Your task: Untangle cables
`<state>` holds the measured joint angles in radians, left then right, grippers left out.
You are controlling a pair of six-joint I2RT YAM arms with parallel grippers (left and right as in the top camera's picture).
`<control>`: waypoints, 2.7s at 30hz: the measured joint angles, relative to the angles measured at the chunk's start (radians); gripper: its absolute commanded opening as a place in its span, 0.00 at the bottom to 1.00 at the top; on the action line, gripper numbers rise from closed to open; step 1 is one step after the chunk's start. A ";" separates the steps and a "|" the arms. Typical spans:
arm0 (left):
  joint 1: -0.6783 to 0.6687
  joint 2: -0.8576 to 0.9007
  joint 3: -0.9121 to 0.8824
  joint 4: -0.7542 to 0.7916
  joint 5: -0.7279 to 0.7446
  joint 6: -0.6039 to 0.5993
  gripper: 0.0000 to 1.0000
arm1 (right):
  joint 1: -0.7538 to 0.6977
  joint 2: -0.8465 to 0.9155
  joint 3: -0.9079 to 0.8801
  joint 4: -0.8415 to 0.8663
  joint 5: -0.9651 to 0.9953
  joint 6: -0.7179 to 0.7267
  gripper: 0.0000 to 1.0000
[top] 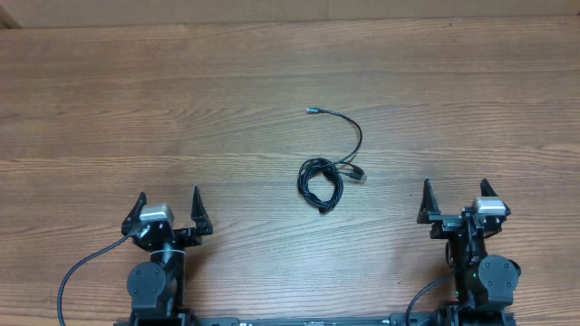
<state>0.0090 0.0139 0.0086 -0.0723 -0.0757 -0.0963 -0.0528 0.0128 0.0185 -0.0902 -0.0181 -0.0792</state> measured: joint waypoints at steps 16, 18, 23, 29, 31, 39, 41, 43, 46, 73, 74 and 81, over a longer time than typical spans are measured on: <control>0.000 0.000 0.000 0.000 0.000 0.000 0.99 | 0.000 0.000 0.000 0.000 0.000 0.000 1.00; 0.000 0.000 0.000 0.000 0.000 0.000 0.99 | 0.000 0.000 0.000 0.000 0.000 0.001 1.00; 0.000 0.000 0.000 0.000 0.000 0.000 1.00 | 0.000 0.000 0.000 0.000 0.000 0.000 1.00; 0.000 0.000 0.000 0.000 0.000 0.000 1.00 | 0.000 0.000 0.000 0.000 0.000 0.001 1.00; 0.000 0.000 0.000 0.000 0.000 0.000 1.00 | 0.000 0.000 0.000 0.000 0.000 0.000 1.00; 0.000 0.000 0.000 0.000 0.000 0.000 1.00 | 0.000 0.000 0.000 0.000 0.000 0.000 1.00; 0.000 0.000 0.000 0.000 0.000 0.000 1.00 | 0.000 0.000 0.000 0.001 0.000 0.000 1.00; 0.000 0.000 0.000 0.000 0.000 0.000 1.00 | 0.000 0.000 0.000 0.000 0.000 0.000 1.00; 0.000 0.000 0.000 0.000 0.000 0.000 1.00 | 0.000 0.000 0.000 0.000 0.000 0.001 1.00; 0.000 0.000 0.000 0.113 -0.050 0.008 1.00 | 0.000 0.000 0.000 0.000 0.000 0.000 1.00; 0.000 0.000 0.000 0.099 -0.053 0.011 0.99 | 0.000 0.000 0.000 0.001 0.000 0.000 1.00; 0.000 0.000 0.000 0.050 -0.055 0.016 1.00 | 0.000 0.000 0.000 0.000 0.000 0.000 1.00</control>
<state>0.0090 0.0143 0.0082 -0.0227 -0.1310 -0.0803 -0.0528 0.0128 0.0185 -0.0902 -0.0177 -0.0788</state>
